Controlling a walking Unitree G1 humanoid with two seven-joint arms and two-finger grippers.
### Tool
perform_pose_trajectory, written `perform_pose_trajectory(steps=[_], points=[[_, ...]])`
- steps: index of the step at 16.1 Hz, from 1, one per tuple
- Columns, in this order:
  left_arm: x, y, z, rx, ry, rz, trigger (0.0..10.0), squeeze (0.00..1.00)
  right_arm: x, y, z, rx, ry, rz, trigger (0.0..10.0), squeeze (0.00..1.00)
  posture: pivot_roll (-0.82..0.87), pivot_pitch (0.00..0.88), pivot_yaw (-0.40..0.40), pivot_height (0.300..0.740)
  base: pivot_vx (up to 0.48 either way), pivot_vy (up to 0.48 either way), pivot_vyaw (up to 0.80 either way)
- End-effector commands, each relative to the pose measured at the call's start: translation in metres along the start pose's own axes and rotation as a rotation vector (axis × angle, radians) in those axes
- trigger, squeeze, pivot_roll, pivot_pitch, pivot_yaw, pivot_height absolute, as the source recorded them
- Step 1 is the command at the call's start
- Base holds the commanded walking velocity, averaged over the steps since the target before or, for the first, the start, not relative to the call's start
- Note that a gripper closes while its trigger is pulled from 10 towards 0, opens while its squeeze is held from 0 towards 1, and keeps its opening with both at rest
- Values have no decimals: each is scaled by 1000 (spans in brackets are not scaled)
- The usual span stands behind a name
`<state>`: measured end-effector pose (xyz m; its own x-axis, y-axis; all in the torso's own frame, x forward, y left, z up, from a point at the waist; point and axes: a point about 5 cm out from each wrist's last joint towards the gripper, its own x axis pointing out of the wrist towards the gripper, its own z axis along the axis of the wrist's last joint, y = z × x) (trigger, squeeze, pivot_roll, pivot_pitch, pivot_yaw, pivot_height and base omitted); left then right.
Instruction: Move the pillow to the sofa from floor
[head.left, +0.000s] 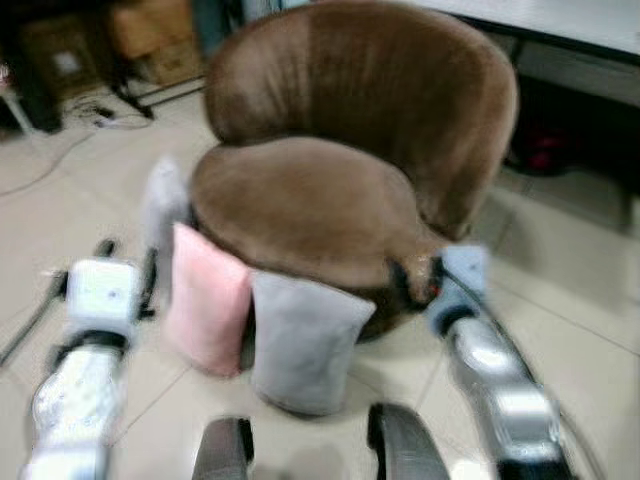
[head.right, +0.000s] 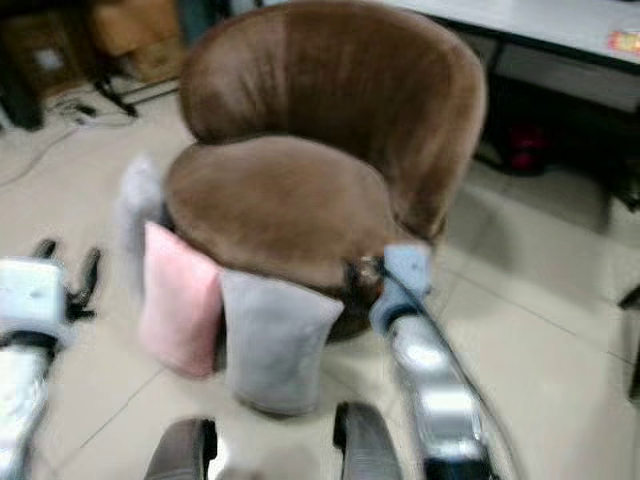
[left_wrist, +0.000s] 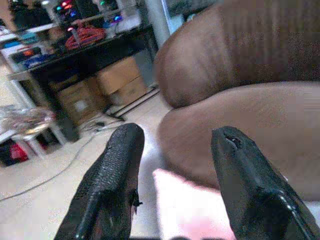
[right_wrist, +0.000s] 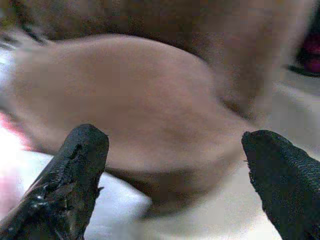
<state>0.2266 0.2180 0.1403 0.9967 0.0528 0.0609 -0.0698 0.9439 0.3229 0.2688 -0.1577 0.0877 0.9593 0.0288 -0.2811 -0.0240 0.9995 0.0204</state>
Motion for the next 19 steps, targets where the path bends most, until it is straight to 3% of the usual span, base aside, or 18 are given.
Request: perform_pose_trajectory(steps=[1, 17, 19], points=[[-3, 11, -3, 21, 21, 28, 10000, 0, 3, 9, 5, 10, -23, 25, 10000, 0, -47, 0, -3, 580, 311, 0, 0], [-5, 10, -7, 18, 30, 30, 10000, 0, 11, 11, 4, -22, -24, 30, 10000, 0, -36, 0, -18, 580, 308, 0, 0], [-4, 9, -7, 17, 28, 27, 10000, 0, 11, 11, 4, -35, -17, 51, 10000, 0, -35, 0, -19, 580, 307, 0, 616]])
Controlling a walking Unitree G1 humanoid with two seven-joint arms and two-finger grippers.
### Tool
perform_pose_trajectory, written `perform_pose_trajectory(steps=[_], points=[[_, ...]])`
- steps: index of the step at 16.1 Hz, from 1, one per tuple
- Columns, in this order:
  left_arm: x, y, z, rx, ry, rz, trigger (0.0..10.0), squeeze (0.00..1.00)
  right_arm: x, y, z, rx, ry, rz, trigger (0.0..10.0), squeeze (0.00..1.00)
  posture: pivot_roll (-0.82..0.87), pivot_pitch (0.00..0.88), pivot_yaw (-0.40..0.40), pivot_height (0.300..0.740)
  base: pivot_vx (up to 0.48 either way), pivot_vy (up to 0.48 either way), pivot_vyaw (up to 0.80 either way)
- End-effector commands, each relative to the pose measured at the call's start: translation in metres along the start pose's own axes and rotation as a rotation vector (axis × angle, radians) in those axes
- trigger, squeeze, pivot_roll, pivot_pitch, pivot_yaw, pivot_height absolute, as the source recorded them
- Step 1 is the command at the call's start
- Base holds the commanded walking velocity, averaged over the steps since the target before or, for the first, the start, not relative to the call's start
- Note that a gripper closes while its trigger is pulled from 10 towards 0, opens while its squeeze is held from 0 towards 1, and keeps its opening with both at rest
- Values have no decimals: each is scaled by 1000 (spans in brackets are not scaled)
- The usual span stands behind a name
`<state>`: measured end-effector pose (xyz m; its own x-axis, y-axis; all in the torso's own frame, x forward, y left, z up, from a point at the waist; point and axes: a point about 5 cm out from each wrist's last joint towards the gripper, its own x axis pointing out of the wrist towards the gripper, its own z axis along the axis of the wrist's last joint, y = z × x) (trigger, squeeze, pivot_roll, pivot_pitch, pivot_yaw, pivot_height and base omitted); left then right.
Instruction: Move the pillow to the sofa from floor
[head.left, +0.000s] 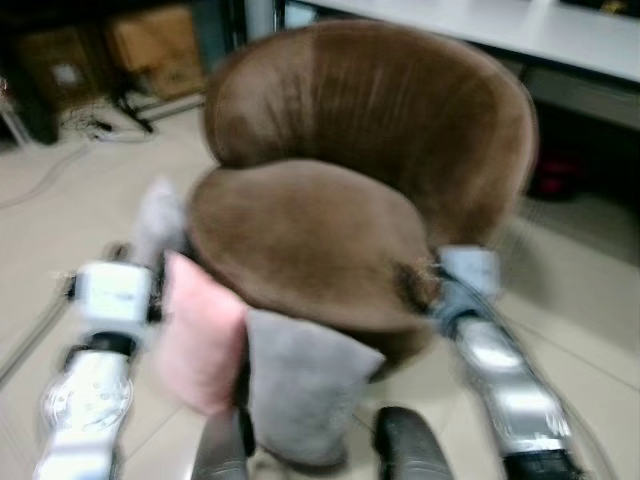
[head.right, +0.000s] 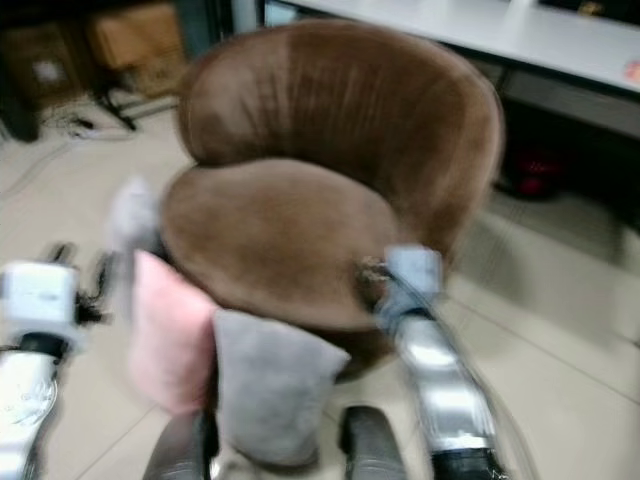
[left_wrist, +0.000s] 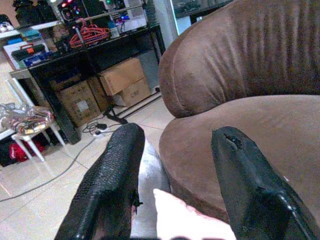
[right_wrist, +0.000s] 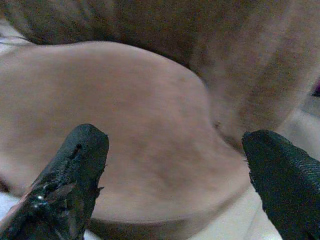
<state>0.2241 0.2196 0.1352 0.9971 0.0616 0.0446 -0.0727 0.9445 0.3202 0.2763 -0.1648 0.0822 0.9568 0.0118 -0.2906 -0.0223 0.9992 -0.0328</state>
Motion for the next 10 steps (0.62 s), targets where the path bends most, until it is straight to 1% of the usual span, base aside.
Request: perform_pose_trajectory(steps=[1, 4, 5, 7, 8, 10], points=[[-2, 9, -2, 19, 9, 24, 10000, 0, 3, 19, 8, 15, -29, 70, 10000, 0, -35, 0, -19, 580, 307, 0, 800], [-2, 9, -2, 19, 9, 24, 10000, 0, 2, 19, 5, 6, -21, 102, 10000, 0, -34, 0, -21, 580, 303, 0, 800], [-2, 9, -3, 24, 12, 25, 10000, 0, 3, 17, 3, 15, -9, 100, 10000, 0, -33, 0, -23, 580, 262, 0, 0], [-3, 7, -5, 27, 25, 24, 10000, 0, 3, 14, 0, -1, 11, 118, 10000, 0, -34, 0, -24, 580, 0, 0, 0], [-3, 6, -8, 48, 39, 8, 10000, 0, 4, 12, -1, 3, 14, 124, 10000, 0, -35, 0, -24, 580, 0, 0, 0], [-4, 6, -11, 82, 49, -10, 10000, 0, 7, 8, -7, -29, 49, 127, 10000, 0, -40, 0, -21, 580, 0, 0, 0]])
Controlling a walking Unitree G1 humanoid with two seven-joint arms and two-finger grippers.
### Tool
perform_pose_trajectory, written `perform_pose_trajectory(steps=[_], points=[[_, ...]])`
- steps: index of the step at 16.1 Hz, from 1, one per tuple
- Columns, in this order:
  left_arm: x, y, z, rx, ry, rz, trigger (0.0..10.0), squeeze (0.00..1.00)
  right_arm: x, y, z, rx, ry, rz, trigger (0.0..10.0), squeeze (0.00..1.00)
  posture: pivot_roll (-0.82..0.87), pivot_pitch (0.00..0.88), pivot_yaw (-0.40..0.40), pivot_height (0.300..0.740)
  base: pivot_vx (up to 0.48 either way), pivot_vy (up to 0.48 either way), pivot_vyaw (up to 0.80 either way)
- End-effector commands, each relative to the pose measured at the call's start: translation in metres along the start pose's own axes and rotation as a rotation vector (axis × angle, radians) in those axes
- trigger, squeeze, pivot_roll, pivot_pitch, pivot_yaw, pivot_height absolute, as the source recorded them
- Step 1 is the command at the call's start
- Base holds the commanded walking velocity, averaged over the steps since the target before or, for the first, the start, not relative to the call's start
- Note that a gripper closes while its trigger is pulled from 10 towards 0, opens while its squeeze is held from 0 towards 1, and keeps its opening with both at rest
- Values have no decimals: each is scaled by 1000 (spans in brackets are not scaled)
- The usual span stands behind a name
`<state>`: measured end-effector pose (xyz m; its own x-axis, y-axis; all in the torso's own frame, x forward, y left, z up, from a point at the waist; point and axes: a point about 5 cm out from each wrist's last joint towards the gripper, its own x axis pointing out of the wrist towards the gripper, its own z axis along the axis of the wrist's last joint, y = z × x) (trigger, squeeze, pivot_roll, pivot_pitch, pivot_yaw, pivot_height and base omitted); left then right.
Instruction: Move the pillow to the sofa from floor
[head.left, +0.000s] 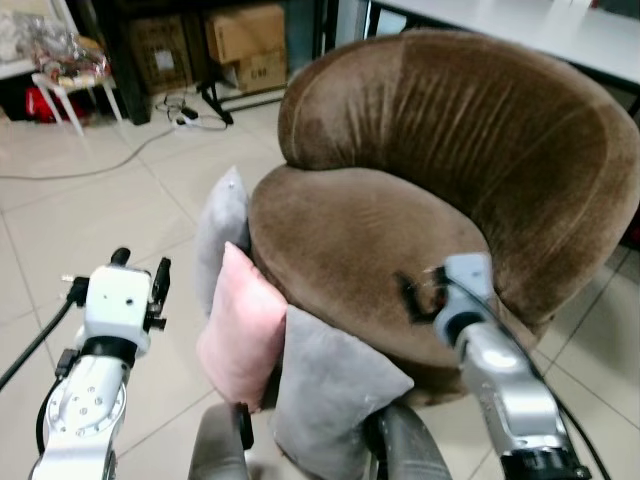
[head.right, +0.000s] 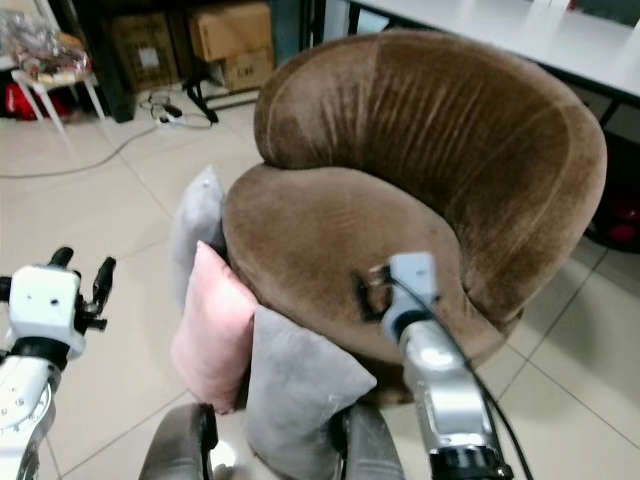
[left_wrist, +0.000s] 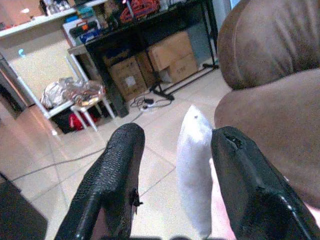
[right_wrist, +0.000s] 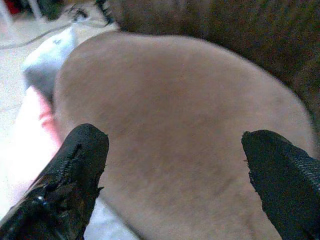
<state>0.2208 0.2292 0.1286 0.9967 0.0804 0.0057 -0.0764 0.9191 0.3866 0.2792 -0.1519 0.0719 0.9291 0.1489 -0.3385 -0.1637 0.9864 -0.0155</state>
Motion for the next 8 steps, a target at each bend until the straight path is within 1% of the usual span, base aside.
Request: perform_pose_trajectory(steps=[1, 4, 8], points=[[0, 0, -2, 18, 5, -17, 10000, 0, 1, -7, -2, -14, 16, -4, 10000, 0, -42, 0, -23, 575, 0, 0, 0], [2, 2, -4, 21, 13, -22, 10000, 0, 5, -8, -7, -6, 43, 15, 10000, 0, -44, 0, -23, 550, 0, 0, 0], [2, -3, -6, 16, 23, -88, 10000, 0, 11, -4, -16, 21, 99, 69, 10000, 0, -48, 0, -23, 505, 0, 0, 0]])
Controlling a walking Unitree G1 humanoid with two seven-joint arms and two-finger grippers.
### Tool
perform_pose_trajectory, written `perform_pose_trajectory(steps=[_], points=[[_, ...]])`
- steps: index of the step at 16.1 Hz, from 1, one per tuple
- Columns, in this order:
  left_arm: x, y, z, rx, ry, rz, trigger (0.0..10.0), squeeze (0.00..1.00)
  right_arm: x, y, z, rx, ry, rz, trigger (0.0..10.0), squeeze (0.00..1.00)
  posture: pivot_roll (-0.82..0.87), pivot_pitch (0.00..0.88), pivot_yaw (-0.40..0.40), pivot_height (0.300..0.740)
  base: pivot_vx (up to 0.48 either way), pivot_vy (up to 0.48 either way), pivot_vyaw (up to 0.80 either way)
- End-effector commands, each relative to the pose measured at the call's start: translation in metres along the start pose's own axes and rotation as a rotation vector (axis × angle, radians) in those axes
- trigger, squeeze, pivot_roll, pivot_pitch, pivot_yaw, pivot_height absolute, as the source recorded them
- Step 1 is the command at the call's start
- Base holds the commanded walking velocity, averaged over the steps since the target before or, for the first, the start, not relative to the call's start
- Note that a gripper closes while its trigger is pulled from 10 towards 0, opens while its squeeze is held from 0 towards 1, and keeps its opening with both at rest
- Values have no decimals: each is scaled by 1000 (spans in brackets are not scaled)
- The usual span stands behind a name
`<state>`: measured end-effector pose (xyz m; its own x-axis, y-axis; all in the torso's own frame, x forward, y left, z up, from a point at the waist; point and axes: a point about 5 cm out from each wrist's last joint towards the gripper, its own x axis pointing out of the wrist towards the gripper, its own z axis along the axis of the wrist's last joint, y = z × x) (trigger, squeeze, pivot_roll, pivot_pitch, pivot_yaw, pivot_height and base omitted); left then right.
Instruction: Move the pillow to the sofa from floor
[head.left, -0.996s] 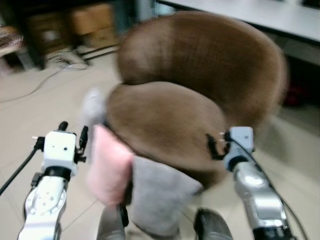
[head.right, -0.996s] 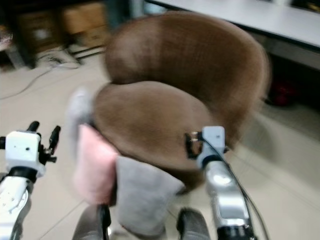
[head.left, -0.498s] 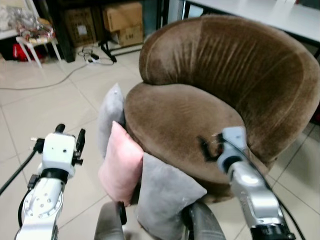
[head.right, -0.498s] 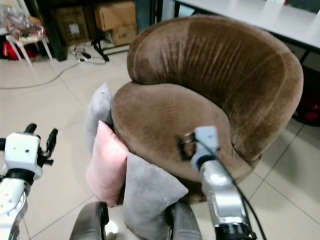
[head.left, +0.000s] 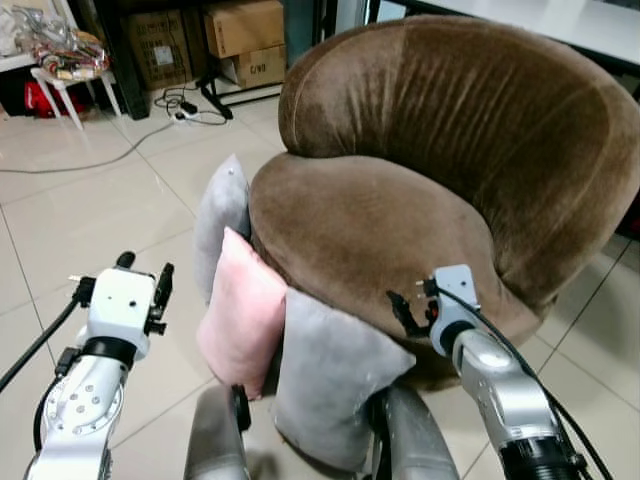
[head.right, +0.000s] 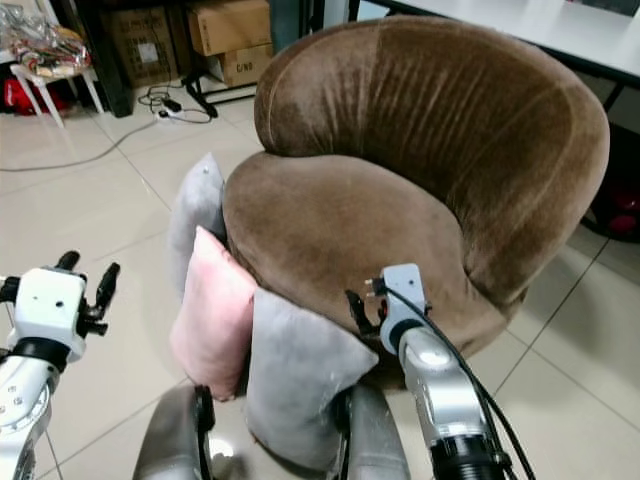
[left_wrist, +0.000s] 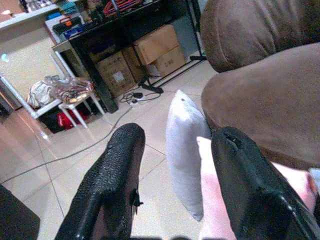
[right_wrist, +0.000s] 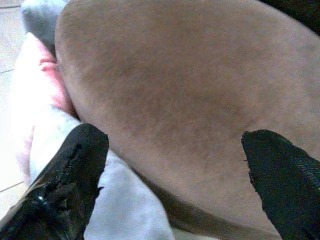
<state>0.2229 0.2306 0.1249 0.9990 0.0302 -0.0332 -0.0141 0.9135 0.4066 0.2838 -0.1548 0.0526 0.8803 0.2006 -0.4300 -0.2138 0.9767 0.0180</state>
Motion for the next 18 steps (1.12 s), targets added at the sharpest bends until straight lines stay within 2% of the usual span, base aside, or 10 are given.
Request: perform_pose_trajectory(steps=[1, 4, 7, 8, 10, 12, 16, 18], points=[[-1, -3, -2, -8, 7, -29, 10000, 0, 1, 0, 1, 10, 1, 15, 10000, 0, -48, 0, -23, 500, 0, 0, 0], [-3, -10, -3, -16, 16, -77, 10000, 0, 7, 5, 1, -26, 14, 72, 10000, 0, -44, 0, -31, 475, 0, 0, 0], [-8, -20, -9, -36, 46, -182, 10000, 0, 14, 13, 0, -27, 32, 138, 10000, 0, -43, 0, -37, 470, 0, 0, 0], [-10, -21, -11, -50, 56, -217, 10000, 0, 17, 18, 3, 14, 12, 171, 10000, 1000, -40, 0, -38, 470, 0, 0, 0], [-12, -20, -11, -66, 60, -235, 10000, 0, 20, 20, 4, 21, 3, 189, 10000, 1000, -34, 0, -40, 470, 0, 0, 0], [-16, -17, -8, -80, 57, -304, 10000, 0, 32, 27, 2, -16, 29, 207, 10000, 1000, -31, 0, -41, 470, 0, 0, 0], [-23, -14, -5, -68, 61, -352, 10000, 0, 45, 37, 2, -83, 76, 218, 10000, 1000, -2, 4, -34, 470, 0, 0, 0], [-29, -8, 0, -64, 61, -367, 10000, 0, 53, 47, 0, -111, 123, 215, 10000, 1000, 18, 29, -30, 470, 0, 0, 0]])
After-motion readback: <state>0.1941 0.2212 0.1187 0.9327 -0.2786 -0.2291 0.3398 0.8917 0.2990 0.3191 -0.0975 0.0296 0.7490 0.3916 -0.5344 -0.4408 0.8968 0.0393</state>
